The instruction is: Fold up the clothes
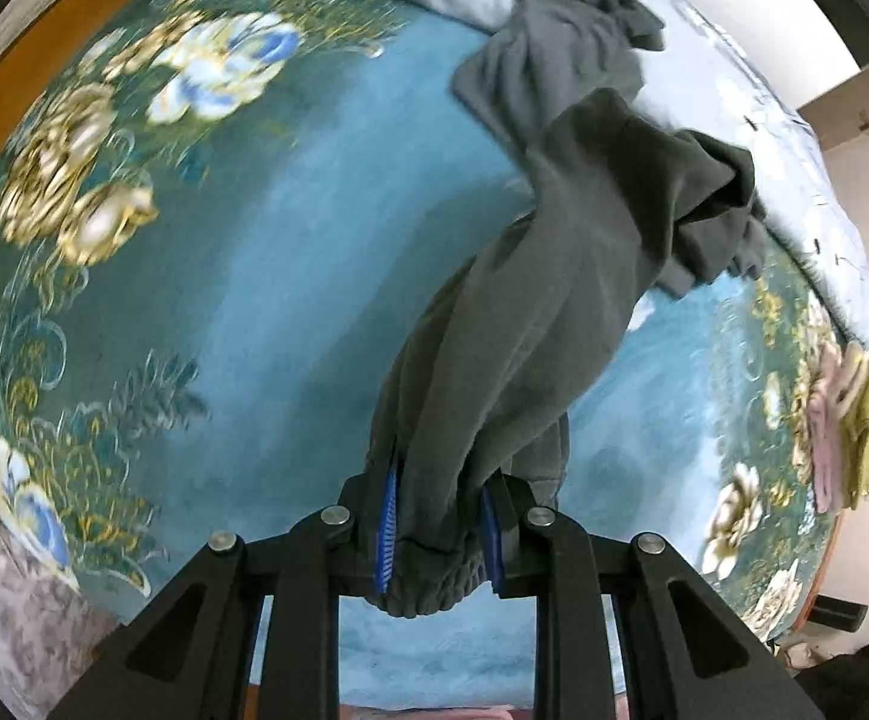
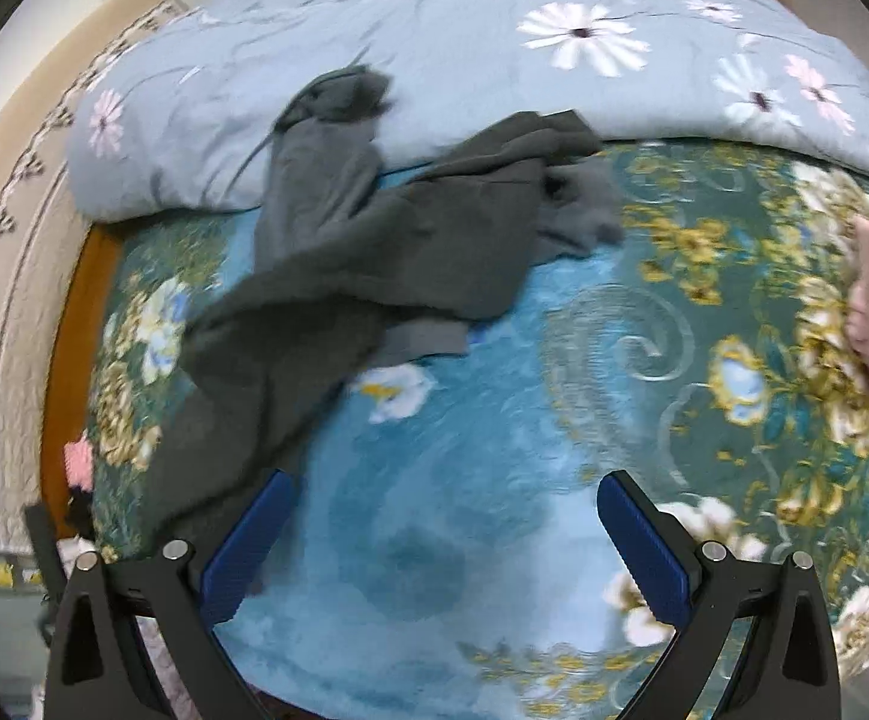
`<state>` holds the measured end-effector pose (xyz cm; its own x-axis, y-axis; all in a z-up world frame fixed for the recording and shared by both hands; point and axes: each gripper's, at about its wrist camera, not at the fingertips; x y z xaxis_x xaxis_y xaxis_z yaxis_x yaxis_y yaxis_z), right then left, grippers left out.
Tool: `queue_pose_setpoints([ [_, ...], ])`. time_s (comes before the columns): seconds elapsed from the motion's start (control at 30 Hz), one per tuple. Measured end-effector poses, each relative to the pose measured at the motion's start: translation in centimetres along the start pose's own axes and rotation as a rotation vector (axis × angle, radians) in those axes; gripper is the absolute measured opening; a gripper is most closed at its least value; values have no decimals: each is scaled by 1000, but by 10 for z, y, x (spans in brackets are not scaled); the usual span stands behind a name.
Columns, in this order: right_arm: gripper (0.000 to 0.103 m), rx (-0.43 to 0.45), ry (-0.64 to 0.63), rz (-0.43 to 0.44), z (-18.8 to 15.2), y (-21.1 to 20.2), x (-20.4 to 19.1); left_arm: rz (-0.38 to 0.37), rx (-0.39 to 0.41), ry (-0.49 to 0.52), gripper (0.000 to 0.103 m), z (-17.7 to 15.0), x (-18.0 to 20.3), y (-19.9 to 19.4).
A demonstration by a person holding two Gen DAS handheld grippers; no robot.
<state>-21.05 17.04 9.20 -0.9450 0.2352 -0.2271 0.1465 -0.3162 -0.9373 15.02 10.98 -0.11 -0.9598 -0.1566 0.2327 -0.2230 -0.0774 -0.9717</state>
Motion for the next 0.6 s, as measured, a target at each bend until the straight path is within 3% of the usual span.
queue_pose_setpoints([
  [0.23, 103, -4, 46, 112, 36, 39, -41, -18, -8, 13, 24, -30, -6, 1],
  [0.43, 102, -6, 246, 209, 81, 91, -51, -27, -10, 26, 24, -37, -3, 2],
  [0.53, 91, -32, 348, 211, 95, 123, -45, -36, -14, 16, 24, -36, -5, 3],
  [0.6, 78, -69, 380, 200, 99, 138, -41, -39, -14, 8, 24, -35, -6, 3],
])
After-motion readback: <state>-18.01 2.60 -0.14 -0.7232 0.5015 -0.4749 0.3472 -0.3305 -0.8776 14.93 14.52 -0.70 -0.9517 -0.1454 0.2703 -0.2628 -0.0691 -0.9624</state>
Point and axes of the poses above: each gripper's, at about its wrist camera, not at the fingertips, and y roughly the way its jaws point, x to its right, z to its top, and after that the axes turned 13 degrees about -y, right-handed
